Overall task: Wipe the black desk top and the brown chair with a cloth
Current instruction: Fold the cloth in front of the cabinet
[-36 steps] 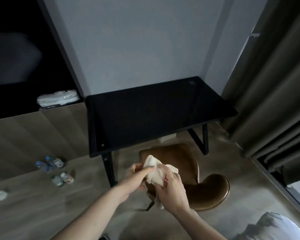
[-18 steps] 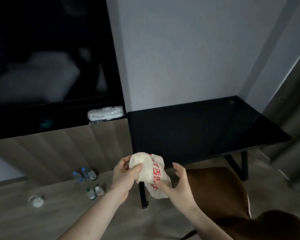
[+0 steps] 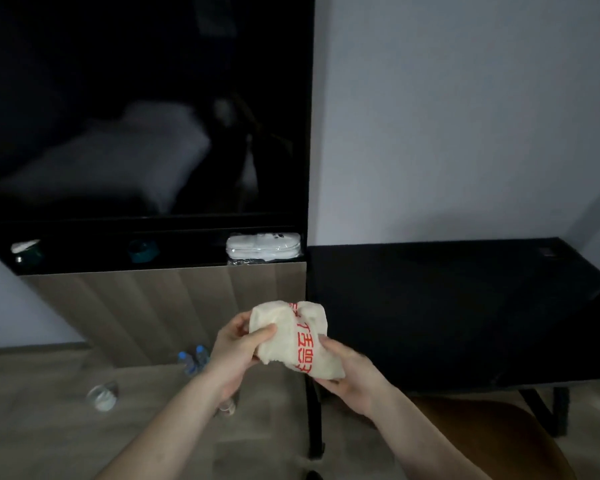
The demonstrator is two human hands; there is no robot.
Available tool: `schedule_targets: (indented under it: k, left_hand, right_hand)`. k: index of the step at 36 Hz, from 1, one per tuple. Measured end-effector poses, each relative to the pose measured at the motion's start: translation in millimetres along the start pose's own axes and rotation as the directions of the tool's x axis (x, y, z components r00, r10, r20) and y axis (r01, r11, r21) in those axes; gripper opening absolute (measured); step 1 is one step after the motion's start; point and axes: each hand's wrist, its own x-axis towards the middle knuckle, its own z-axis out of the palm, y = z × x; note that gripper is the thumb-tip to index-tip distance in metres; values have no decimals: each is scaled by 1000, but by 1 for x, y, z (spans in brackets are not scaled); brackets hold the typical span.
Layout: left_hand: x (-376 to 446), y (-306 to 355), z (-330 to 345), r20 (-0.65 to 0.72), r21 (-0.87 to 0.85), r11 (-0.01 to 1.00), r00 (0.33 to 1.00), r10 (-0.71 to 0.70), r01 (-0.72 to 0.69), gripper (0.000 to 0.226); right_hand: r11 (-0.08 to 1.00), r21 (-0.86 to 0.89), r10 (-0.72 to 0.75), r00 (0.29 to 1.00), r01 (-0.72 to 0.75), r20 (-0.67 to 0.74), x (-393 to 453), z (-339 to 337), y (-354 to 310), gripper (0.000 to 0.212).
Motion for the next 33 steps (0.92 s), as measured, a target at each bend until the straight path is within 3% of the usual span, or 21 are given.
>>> schedule_targets:
  k: [3, 12, 17, 27, 33]
  left_hand:
    - [30, 5, -13, -70, -9, 1000, 997, -28, 27, 29]
    - [110, 13, -48, -46, -193, 970, 986, -160, 149, 41]
    - [144, 16, -75, -76, -170, 960, 968, -238, 223, 28]
    - [250, 36, -156, -172, -145, 975, 966, -195, 171, 24]
    - [323, 35, -207, -206, -194, 956, 944, -257, 218, 26]
  right_hand:
    - [999, -1, -52, 998, 52, 28, 35, 16, -15, 55]
    - [994, -8, -109, 994, 109, -13, 143, 82, -52, 59]
    - [988, -38, -151, 987, 150, -51, 186, 123, -58, 51]
    - [988, -129, -99, 989, 84, -114, 288, 201, -44, 41]
    - [936, -351, -93, 981, 28, -169, 367, 243, -41, 54]
